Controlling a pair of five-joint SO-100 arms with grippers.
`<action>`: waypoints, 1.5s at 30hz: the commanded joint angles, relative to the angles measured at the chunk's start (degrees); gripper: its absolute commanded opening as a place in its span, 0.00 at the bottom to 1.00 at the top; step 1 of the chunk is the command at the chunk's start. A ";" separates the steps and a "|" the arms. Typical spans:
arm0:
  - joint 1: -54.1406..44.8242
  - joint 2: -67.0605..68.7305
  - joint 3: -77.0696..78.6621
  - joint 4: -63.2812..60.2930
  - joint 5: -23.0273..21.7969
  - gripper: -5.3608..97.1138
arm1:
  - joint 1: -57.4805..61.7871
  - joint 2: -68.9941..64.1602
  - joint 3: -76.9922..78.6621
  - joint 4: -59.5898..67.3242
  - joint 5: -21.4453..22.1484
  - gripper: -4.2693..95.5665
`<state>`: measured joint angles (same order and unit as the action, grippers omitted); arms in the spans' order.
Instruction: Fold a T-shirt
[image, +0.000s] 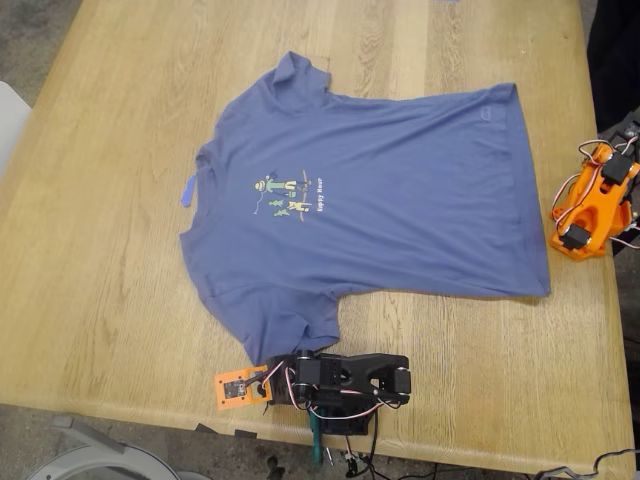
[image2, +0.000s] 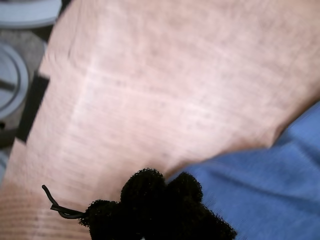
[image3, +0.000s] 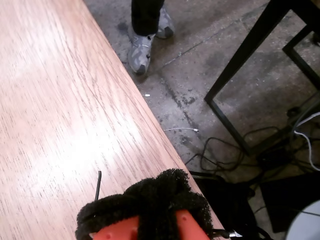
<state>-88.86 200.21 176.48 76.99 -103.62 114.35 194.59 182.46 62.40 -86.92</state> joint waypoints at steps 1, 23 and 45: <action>0.70 6.59 -4.22 -1.49 -0.09 0.05 | -2.46 0.53 -2.55 2.11 0.53 0.08; 15.82 -16.35 -51.33 14.77 2.72 0.27 | -18.98 -10.37 -52.65 34.10 2.02 0.12; 60.03 -37.35 -81.83 11.43 3.96 0.27 | -54.58 -45.44 -107.58 34.45 2.64 0.22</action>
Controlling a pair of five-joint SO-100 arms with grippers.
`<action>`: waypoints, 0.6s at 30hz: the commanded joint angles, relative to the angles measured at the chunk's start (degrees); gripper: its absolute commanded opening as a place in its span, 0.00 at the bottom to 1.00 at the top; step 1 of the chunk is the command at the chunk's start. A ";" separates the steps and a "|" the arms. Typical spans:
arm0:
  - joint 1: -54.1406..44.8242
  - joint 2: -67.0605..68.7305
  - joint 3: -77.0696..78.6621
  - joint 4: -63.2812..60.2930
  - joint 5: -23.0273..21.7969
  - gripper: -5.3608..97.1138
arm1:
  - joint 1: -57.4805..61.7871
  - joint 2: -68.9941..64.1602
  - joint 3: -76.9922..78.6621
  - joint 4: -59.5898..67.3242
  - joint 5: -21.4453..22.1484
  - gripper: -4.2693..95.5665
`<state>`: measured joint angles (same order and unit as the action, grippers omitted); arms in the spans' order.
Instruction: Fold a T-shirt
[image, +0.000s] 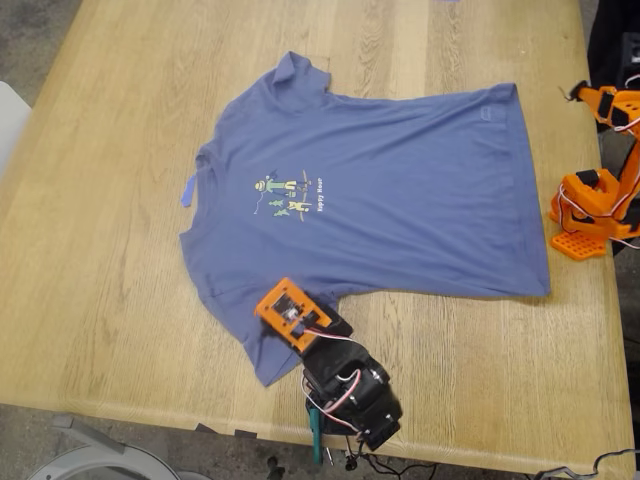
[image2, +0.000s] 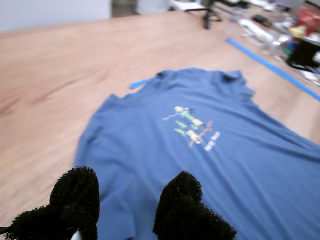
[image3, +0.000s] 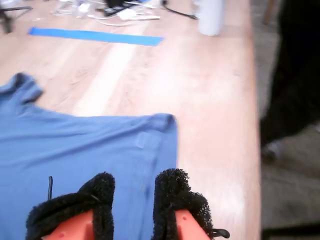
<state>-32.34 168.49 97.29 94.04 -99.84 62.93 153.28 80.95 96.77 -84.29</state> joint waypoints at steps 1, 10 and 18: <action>4.57 -7.21 -2.29 -7.91 0.18 0.27 | -5.36 -7.38 -9.67 0.09 0.35 0.22; 5.27 -19.42 12.30 -32.43 0.00 0.33 | -25.58 -33.49 -31.64 -6.06 3.43 0.22; 2.29 -32.34 22.15 -56.07 0.88 0.37 | -39.29 -47.90 -31.29 -23.99 4.57 0.21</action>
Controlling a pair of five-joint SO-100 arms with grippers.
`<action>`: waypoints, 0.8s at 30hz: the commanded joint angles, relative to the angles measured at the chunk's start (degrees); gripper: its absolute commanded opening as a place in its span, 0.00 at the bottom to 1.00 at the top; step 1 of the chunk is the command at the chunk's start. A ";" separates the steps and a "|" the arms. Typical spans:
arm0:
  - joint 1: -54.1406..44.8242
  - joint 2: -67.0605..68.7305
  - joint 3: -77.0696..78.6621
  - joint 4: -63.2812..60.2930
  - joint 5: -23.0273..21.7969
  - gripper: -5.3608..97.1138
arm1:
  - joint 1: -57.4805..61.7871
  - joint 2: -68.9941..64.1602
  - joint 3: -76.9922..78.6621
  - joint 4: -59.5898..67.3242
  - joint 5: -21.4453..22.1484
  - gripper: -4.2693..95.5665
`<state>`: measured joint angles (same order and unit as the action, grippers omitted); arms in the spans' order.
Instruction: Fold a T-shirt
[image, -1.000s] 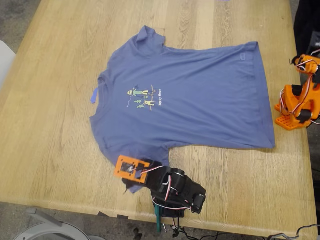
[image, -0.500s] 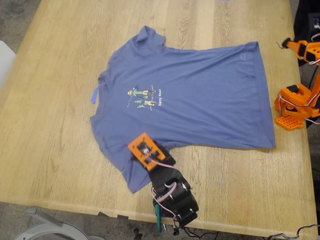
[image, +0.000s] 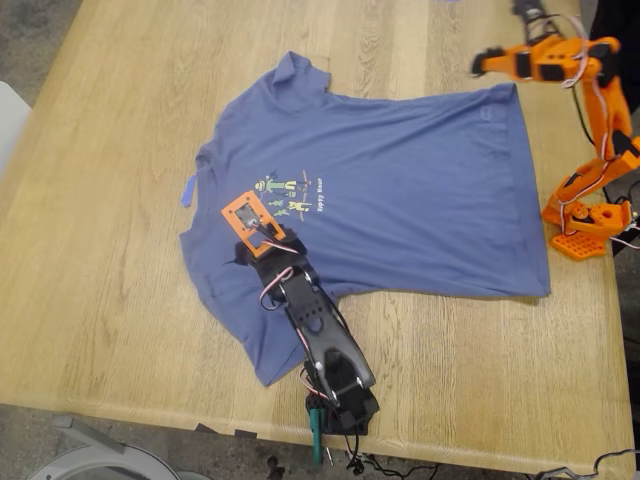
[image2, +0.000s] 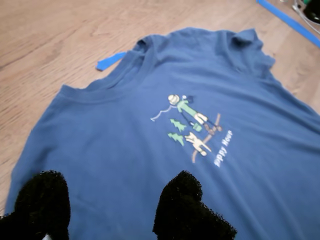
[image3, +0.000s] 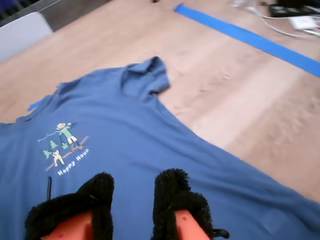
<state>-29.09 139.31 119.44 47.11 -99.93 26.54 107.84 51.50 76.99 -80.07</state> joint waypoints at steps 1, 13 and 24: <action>-1.32 -5.27 0.35 -11.95 1.23 0.37 | -4.22 -4.57 -2.11 -5.98 0.70 0.21; -4.75 -24.35 1.32 -37.97 4.13 0.42 | -14.41 -23.91 -7.82 -19.69 3.08 0.22; -7.73 -43.59 0.79 -58.10 9.14 0.45 | -20.39 -51.15 -46.41 -7.47 3.16 0.22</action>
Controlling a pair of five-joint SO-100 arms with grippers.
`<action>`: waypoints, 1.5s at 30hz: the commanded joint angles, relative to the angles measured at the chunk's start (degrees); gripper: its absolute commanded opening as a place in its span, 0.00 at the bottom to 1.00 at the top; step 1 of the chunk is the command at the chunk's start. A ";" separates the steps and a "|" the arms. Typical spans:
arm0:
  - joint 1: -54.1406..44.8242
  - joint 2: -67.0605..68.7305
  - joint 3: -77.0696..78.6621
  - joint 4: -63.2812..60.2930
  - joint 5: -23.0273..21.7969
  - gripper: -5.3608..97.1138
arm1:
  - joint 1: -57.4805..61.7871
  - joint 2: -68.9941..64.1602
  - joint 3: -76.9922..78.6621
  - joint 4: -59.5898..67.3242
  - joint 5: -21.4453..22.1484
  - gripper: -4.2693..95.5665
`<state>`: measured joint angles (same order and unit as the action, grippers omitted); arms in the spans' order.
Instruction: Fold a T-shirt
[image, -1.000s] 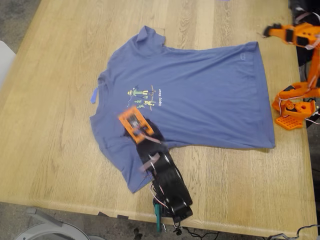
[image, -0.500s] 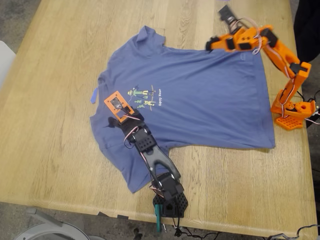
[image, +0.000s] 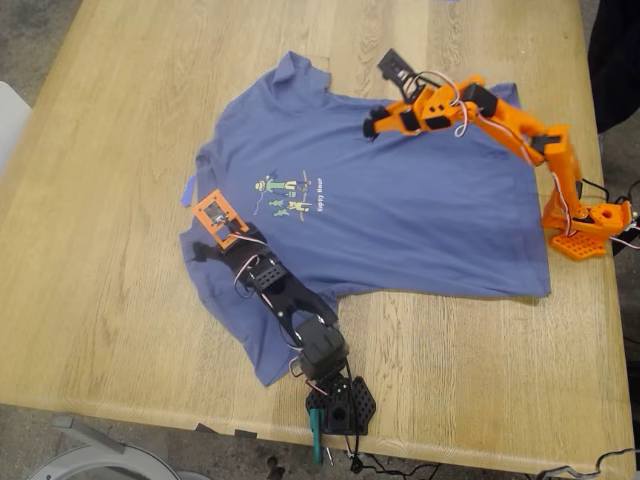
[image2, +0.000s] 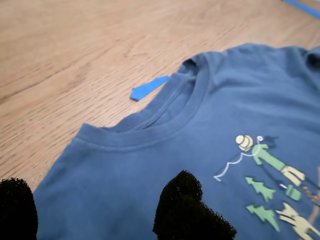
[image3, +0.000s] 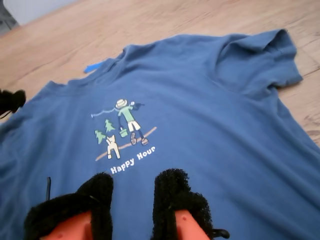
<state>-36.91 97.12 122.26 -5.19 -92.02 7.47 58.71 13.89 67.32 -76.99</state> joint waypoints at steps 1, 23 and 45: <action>0.26 -2.90 -2.55 -6.33 1.32 0.45 | -2.02 -3.69 -11.16 2.90 0.09 0.22; -3.16 -27.16 -18.90 -10.55 1.32 0.59 | -7.29 -12.22 -21.01 8.17 0.97 0.21; -0.09 -41.57 -31.64 -0.70 -6.59 0.19 | -12.83 -9.49 -21.18 29.36 3.34 0.22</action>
<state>-37.62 55.72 92.99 -6.33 -96.42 -5.19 43.68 -4.92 94.75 -74.09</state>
